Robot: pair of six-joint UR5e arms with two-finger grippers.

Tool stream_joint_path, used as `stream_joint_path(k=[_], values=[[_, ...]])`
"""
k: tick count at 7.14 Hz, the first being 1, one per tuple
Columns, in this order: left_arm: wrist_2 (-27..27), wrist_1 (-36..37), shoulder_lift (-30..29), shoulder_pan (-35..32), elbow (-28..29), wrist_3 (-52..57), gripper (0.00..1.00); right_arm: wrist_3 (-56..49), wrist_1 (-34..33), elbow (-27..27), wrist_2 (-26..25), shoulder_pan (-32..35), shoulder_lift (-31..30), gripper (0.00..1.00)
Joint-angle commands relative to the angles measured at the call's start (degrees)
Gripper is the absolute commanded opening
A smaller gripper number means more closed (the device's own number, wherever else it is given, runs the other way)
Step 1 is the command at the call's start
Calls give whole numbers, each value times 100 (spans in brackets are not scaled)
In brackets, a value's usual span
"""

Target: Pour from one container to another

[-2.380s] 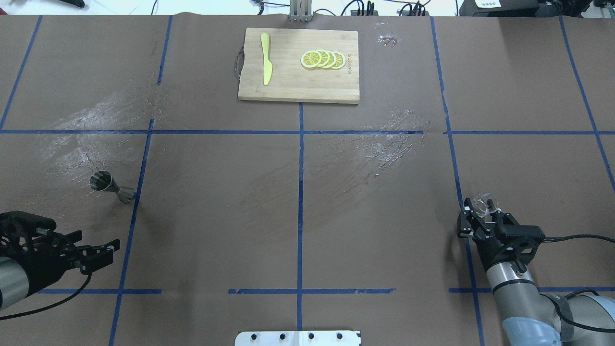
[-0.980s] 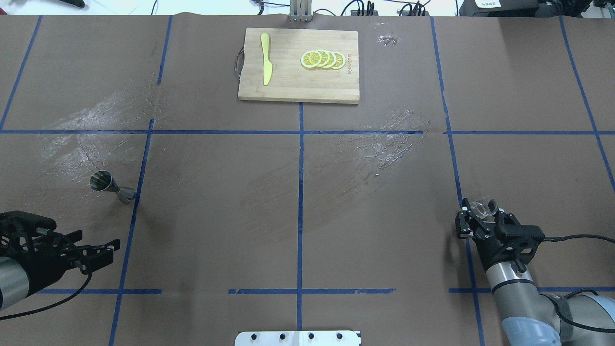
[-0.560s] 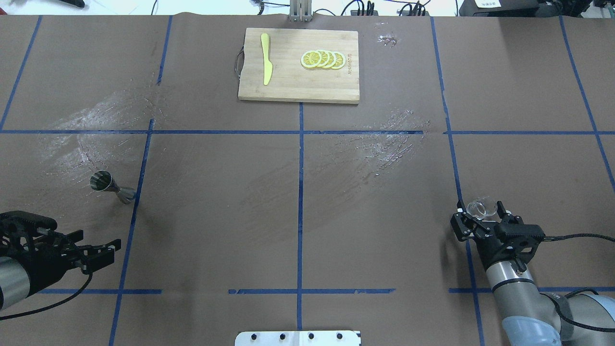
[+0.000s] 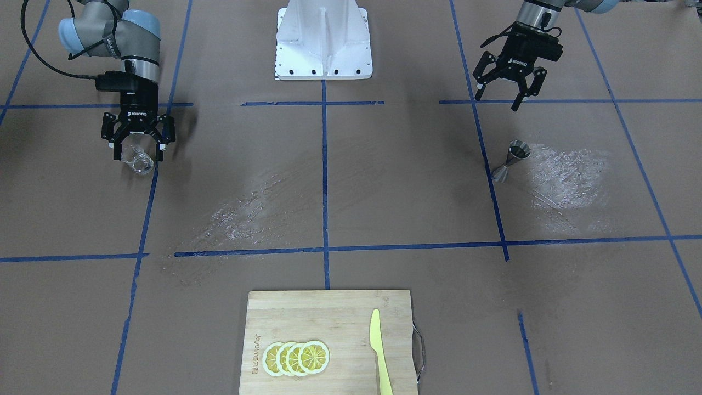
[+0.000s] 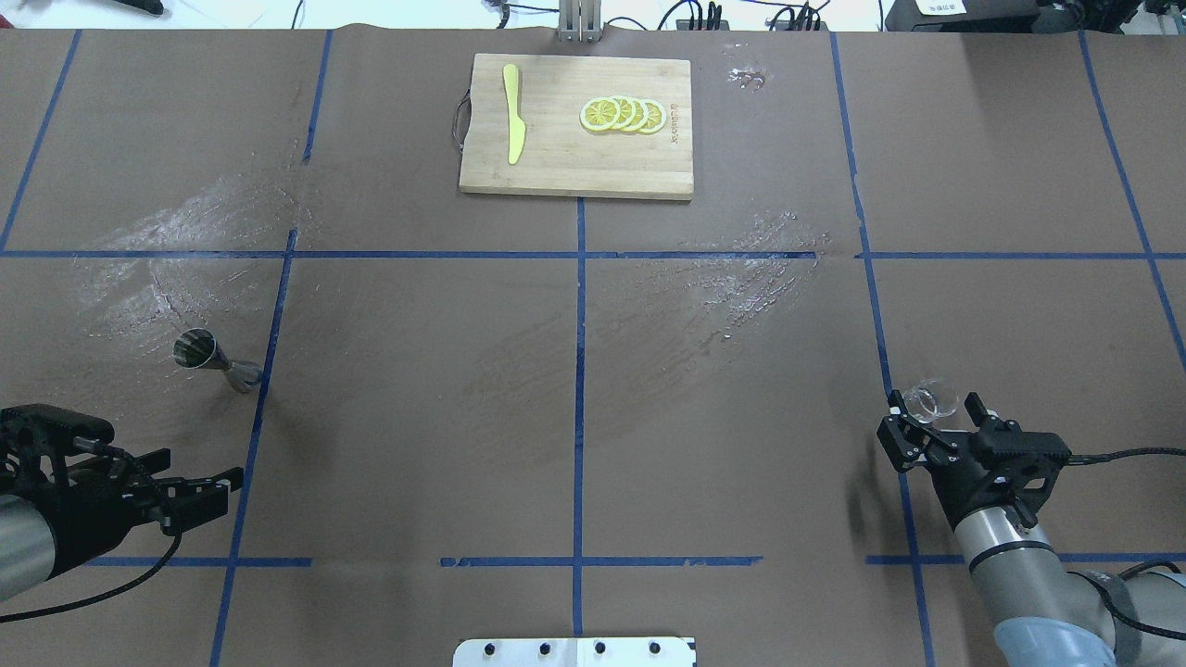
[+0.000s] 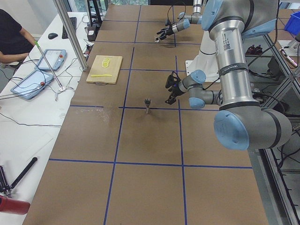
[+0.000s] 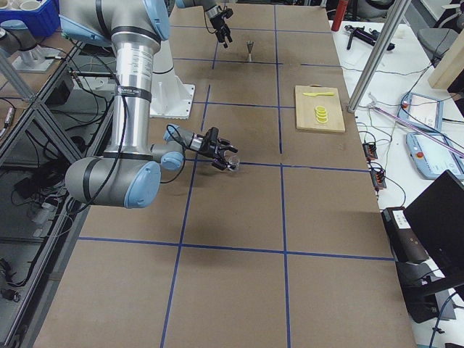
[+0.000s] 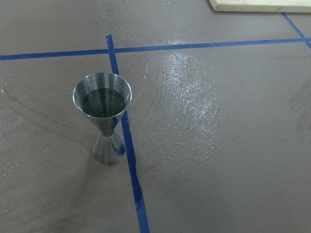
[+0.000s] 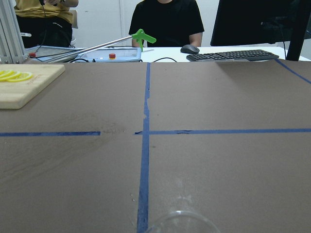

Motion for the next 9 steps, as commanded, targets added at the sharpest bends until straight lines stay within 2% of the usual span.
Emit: stream_joint_path(k=[1,3,4,5,6,7,8,9], values=[[-704,1200,-112,-188,-900,3,100,4,-4,538,432,-378,-600,100],[-1723,2326,-813,-785,-1149,12,100,4,-109,1110,1518,-590,-1101,100],[-2119,2801,-1121,-927,-1281,186,100,-5,-275,1878,2360,-573,-1731,100],[-2315,3449,-1663,-1537,-1360,901,100,4,-973,2521,2908,-564,-1963,100],[-2569,4491,-2521,-2144,-1344,1587,100,-5,-1632,3032,3366,-529,-1948,100],[-2719,5624,-3400,-2402,-1309,2020,100,-74,-2361,3524,4058,-120,-1782,100],[-2791,6201,-3983,-2674,-1230,2425,100,-806,-3003,3773,4926,824,-1276,100],[-3139,6259,-4207,-2990,-951,2742,100,-1727,-3280,3775,5674,1834,-827,100]])
